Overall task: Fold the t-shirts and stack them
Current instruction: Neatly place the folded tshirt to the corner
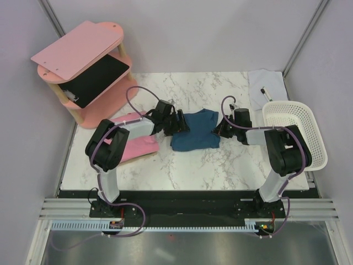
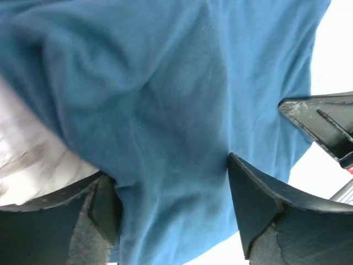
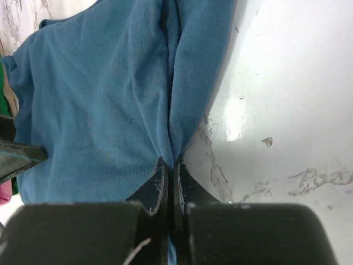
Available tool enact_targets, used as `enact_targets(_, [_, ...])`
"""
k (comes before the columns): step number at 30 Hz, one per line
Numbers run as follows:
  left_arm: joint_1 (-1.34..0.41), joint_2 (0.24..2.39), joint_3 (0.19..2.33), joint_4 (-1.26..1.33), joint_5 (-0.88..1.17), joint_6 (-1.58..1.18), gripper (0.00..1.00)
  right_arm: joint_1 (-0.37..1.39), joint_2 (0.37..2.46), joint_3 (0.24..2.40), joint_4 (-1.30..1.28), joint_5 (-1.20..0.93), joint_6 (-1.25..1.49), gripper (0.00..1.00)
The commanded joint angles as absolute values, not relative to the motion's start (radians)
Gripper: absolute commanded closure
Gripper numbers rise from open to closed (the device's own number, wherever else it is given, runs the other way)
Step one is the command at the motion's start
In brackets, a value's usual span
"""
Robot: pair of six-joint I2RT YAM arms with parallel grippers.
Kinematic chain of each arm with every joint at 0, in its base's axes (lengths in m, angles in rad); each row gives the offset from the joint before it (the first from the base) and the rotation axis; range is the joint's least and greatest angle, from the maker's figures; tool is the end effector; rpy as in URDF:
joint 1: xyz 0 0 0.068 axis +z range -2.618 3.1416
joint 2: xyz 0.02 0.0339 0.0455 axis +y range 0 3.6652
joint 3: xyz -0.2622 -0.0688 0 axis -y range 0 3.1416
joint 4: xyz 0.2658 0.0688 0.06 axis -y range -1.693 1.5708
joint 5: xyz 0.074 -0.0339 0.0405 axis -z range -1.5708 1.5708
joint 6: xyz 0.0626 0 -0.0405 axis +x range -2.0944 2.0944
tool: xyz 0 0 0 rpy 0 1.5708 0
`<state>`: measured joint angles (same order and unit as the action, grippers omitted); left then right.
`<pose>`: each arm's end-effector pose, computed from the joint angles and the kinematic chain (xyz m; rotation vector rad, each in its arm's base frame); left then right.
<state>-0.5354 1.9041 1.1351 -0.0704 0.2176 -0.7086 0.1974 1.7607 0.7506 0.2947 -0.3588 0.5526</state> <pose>0.3619 -0.2304 0.1190 -0.1145 2.5540 -0.7967 0.3504 0.0925 0.0908 0.2242 2.3502 0.7899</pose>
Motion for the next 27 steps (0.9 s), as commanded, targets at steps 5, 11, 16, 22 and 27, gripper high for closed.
enact_targets(5, [-0.598,2.048,1.141,-0.081,0.285,-0.735,0.98,0.189,1.77,0.762,0.207,-0.344,0.494,0.9])
enact_targets(11, [-0.598,1.935,1.173,-0.192,0.224,-0.664,0.98,0.189,1.666,0.714,0.212,-0.293,0.468,0.1])
enact_targets(16, [-0.598,1.842,1.278,-0.342,0.183,-0.597,0.98,0.189,1.49,0.663,0.201,-0.229,0.466,0.02])
enact_targets(22, [-0.592,1.781,1.402,-0.483,0.115,-0.56,0.98,0.187,1.42,0.664,0.164,-0.216,0.46,0.02])
enact_targets(27, [-0.581,1.726,1.451,-0.572,0.066,-0.549,0.98,0.189,1.433,0.637,0.193,-0.244,0.48,0.02])
